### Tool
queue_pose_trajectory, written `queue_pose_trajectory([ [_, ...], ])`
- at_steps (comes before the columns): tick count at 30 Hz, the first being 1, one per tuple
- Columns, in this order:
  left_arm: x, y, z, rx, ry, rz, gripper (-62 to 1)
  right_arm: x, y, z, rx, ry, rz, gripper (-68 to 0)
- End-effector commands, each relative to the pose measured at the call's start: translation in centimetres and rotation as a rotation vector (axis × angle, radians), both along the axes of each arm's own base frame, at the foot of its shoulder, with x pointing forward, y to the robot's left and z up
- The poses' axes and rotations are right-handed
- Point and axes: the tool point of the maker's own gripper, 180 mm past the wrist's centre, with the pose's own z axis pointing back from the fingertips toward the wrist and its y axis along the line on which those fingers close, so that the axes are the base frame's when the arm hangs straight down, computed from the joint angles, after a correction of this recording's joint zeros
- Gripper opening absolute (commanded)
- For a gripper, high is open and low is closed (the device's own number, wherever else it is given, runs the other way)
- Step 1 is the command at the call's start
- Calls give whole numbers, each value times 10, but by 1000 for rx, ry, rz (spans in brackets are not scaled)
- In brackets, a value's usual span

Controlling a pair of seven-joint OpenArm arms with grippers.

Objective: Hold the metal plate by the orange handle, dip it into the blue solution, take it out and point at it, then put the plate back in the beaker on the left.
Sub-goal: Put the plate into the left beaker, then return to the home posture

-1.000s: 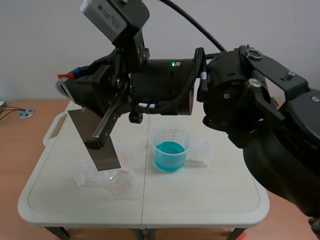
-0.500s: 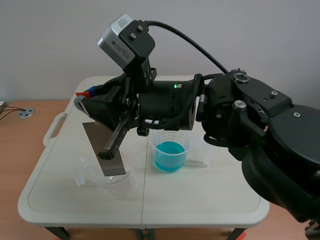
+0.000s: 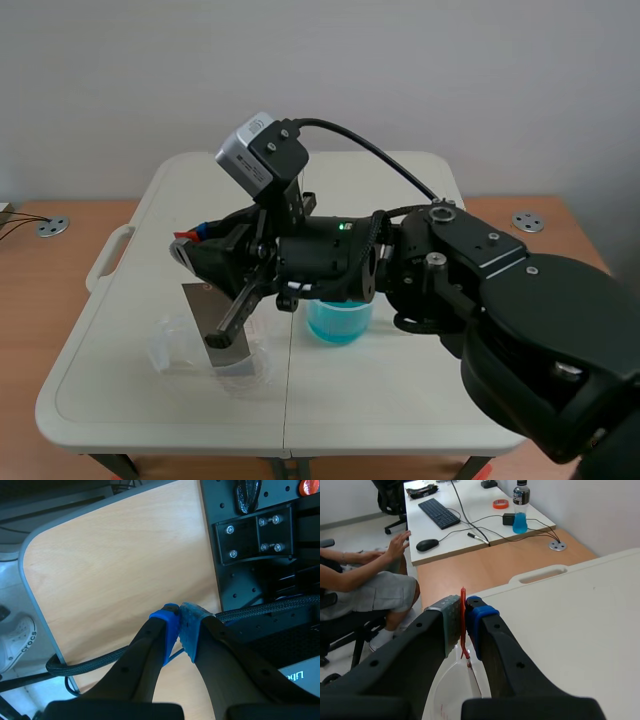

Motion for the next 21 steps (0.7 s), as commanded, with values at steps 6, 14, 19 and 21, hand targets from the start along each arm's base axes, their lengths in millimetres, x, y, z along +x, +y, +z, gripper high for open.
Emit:
queue_pose_trajectory([
  [6,-1,-3,2,-11,-5,4,-582,7,1,12,38,-20,-8,-662],
  [14,-1,-3,2,-10,-5,3,-582,16,0,21,38,-52,-18,-441],
  [19,-4,-3,1,-3,9,-18,-422,24,-2,27,31,-75,-30,-328],
  [21,-4,-4,1,-5,6,-28,-165,30,-5,28,32,-79,-59,-293],
])
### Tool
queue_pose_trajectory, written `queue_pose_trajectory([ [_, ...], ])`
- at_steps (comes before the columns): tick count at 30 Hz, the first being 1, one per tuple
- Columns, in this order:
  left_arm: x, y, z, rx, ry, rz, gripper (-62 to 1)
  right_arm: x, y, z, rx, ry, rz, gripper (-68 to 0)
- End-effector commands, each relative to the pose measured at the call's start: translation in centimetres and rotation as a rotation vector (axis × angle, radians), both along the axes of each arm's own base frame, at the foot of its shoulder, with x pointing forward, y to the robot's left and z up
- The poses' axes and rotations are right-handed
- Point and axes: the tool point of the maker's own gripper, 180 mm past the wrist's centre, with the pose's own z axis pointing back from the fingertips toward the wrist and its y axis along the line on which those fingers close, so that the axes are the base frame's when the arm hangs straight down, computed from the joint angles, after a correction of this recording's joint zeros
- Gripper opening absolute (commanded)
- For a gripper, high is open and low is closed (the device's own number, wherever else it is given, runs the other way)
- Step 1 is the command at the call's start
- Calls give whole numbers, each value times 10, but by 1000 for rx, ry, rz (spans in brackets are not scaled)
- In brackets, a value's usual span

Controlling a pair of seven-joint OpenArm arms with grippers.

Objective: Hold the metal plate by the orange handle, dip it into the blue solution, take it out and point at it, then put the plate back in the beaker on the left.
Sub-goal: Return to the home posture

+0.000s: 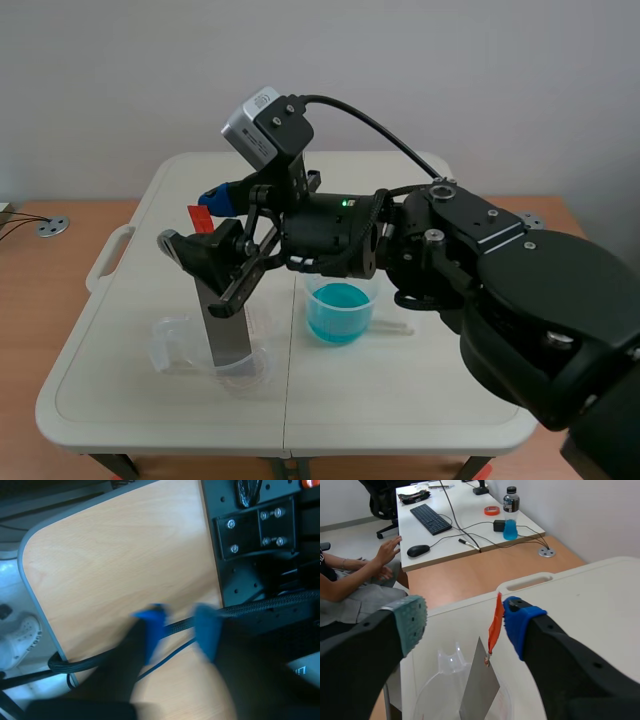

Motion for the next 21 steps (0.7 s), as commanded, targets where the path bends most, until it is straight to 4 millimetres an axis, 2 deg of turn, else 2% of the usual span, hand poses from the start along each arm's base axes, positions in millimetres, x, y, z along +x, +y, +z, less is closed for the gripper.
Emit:
queue_pose_trajectory([
  [1,0,-4,2,-15,-7,5,-33,13,-3,17,37,-34,-34,-277],
  [2,0,-3,2,-15,-7,10,14,15,-4,18,38,-35,-44,-258],
  [13,5,-3,2,-15,-15,15,14,36,-27,29,56,-58,-128,-24],
  [19,7,-2,3,-14,-20,17,14,51,-60,58,68,-148,-193,-12],
  [21,11,6,3,9,-30,25,14,55,-74,68,75,-171,-219,-12],
])
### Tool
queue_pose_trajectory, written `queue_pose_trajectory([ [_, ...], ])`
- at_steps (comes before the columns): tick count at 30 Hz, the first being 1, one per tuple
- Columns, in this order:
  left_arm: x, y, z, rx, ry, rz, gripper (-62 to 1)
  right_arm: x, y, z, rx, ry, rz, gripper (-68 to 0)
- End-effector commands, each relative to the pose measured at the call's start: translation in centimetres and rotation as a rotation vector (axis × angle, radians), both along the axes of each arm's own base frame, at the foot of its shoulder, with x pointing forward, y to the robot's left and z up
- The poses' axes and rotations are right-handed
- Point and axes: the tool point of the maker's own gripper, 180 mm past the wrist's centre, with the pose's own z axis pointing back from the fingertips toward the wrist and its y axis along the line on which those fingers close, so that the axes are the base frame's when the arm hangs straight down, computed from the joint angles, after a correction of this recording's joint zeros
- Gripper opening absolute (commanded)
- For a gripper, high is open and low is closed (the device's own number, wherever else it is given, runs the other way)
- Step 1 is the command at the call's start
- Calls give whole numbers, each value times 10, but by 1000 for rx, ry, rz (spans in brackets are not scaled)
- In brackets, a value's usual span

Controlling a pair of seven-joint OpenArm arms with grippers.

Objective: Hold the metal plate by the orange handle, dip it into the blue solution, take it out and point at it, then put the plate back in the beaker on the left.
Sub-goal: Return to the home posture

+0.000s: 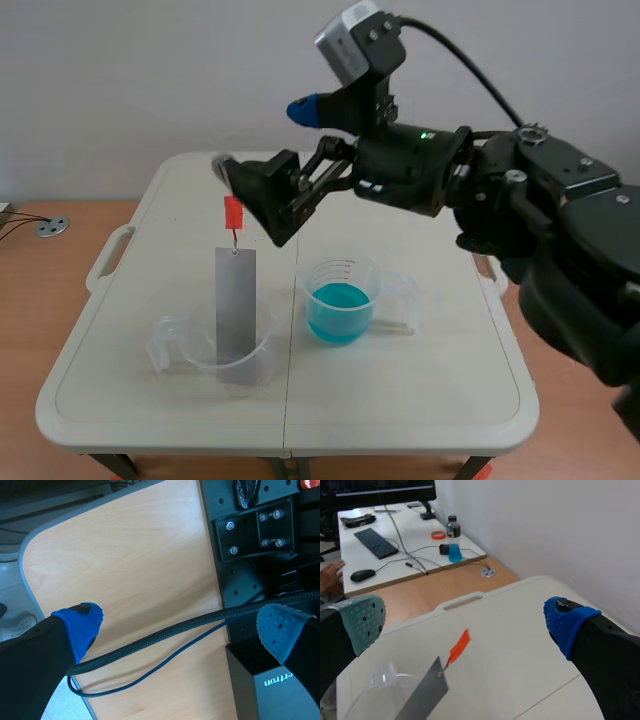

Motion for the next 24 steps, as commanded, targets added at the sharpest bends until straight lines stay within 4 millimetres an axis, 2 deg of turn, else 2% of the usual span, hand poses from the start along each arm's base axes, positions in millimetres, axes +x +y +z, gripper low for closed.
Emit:
queue_pose_trajectory([
  [1,12,13,4,32,-35,19,14,4,-14,18,16,-48,-20,-12],
  [4,27,47,11,116,-75,42,14,5,-34,20,20,-51,-58,-12],
  [7,47,84,29,187,-135,52,14,1,-54,14,11,-34,-95,-12],
  [10,73,121,57,251,-214,67,14,-7,-71,5,-11,-12,-126,-12],
  [15,125,168,119,331,-386,86,14,-27,-91,-8,-41,26,-157,-12],
  [18,154,181,162,358,-526,84,14,-38,-101,-12,-66,38,-184,-12],
  [20,172,181,191,364,-637,68,14,-44,-106,-13,-75,45,-205,-12],
  [24,196,154,236,306,-832,10,14,-58,-112,-16,-95,65,-220,-12],
])
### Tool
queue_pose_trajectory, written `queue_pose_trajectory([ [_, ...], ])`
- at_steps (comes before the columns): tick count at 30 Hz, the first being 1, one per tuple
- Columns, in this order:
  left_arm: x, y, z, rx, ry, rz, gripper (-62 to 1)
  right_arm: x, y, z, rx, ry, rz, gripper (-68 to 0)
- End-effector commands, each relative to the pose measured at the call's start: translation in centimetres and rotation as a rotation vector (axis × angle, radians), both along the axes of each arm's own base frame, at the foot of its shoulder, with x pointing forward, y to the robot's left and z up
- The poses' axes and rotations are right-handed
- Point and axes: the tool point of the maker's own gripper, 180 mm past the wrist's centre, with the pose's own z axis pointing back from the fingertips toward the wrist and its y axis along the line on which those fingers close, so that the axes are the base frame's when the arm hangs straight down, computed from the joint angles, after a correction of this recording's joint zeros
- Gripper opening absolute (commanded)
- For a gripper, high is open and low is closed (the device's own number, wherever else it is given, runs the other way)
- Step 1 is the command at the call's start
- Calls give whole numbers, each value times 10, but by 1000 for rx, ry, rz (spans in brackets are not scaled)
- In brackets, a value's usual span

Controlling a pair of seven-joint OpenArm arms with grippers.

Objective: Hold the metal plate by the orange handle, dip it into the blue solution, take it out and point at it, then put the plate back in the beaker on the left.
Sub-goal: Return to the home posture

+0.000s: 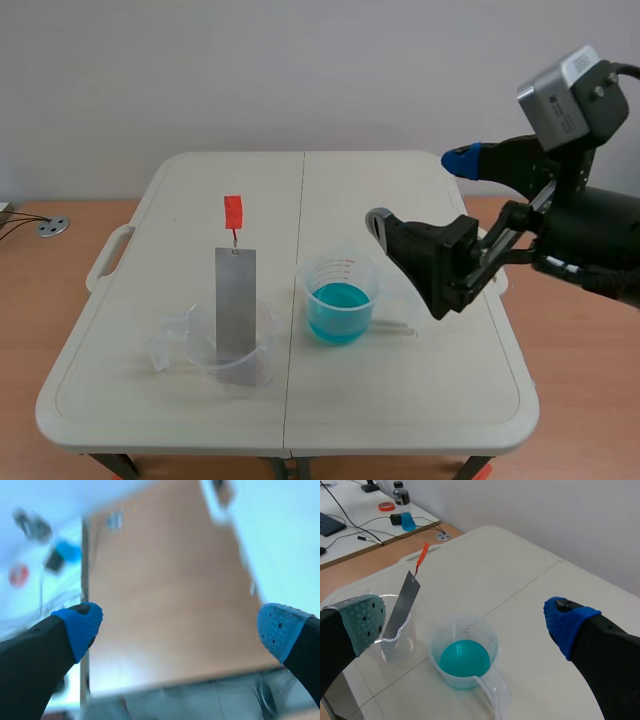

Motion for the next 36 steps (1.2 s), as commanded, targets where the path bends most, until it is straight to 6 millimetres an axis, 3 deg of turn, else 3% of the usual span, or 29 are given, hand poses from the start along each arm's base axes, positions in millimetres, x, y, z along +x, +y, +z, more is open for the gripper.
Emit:
queue_pose_trajectory([
  [1,1,-21,4,-50,-31,-35,14,-3,0,10,11,-21,2,-12],
  [6,8,-76,36,-178,-146,-149,14,-18,-3,4,-8,12,-16,-12],
  [10,2,-112,46,-281,-169,-209,14,-26,-6,-6,-23,46,-48,-12],
  [14,-6,-138,42,-307,-157,-246,14,-31,-7,-16,-55,80,-49,-12],
  [26,-29,-211,10,-365,-58,-394,14,-29,-10,-19,-70,90,-68,-12],
  [29,-30,-222,8,-361,-59,-427,14,-28,-10,-19,-70,89,-68,-12],
  [36,-20,-224,17,-363,-110,-439,14,-28,-10,-18,-67,87,-68,-12],
])
